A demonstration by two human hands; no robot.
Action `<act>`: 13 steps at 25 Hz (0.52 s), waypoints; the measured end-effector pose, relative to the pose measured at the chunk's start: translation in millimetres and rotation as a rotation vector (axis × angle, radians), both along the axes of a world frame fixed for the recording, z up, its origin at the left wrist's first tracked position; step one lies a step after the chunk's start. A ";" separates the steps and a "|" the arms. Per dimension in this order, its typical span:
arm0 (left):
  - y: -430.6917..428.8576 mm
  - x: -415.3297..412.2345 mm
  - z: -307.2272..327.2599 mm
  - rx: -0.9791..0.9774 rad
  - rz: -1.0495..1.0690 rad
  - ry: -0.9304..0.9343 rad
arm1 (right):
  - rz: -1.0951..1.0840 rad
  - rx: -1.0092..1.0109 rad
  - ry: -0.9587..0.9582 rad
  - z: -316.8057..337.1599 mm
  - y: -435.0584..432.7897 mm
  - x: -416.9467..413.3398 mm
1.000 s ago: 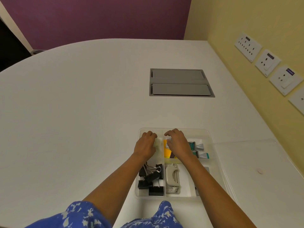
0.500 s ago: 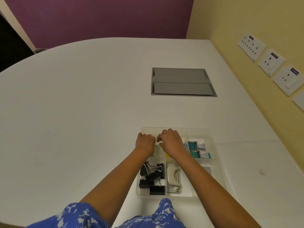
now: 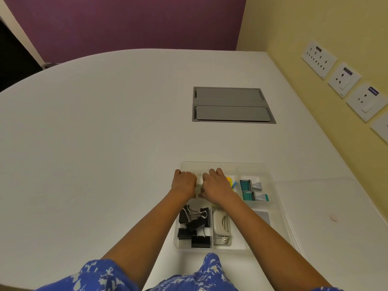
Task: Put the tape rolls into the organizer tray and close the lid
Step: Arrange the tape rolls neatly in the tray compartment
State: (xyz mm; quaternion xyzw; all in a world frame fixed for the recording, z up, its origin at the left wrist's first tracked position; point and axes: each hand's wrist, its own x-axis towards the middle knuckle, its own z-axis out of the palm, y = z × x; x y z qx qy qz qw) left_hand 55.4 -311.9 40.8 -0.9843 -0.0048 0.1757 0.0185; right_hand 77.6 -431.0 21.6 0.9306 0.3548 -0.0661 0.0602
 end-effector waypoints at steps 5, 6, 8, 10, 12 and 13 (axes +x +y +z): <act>4.3 4.4 3.4 -0.079 0.024 -0.077 | -0.048 0.045 0.002 3.4 1.5 -1.4; 6.4 6.0 4.6 -0.088 0.028 -0.134 | -0.082 0.074 -0.019 5.4 1.2 -0.4; 10.7 8.3 6.1 -0.066 0.015 -0.212 | -0.153 0.128 -0.055 9.5 1.1 3.3; 13.8 9.4 5.2 -0.004 -0.021 -0.199 | -0.184 0.143 -0.066 11.5 2.8 7.1; 15.4 11.1 2.1 0.053 -0.053 -0.155 | -0.168 0.115 -0.055 10.4 7.3 8.3; 16.1 12.3 0.4 0.069 -0.063 -0.144 | -0.154 0.094 -0.052 9.6 9.7 8.1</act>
